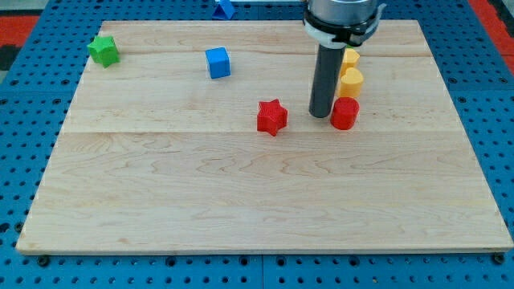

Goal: Place the red star below the red circle

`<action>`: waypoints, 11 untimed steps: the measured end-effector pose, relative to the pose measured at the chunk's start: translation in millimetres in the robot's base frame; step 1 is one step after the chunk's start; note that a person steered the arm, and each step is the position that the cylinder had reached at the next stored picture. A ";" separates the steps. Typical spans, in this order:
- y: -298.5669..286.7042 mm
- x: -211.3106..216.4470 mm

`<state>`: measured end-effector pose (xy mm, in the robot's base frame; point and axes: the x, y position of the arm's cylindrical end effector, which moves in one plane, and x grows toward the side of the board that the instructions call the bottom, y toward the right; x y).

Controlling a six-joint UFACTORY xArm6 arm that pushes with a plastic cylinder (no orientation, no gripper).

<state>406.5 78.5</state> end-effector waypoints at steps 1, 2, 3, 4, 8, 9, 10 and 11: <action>-55.9 -15.7; -99.6 -13.8; -83.2 7.3; -143.1 -1.9; -109.8 64.0; -59.8 81.4; -29.5 52.5; -30.7 49.9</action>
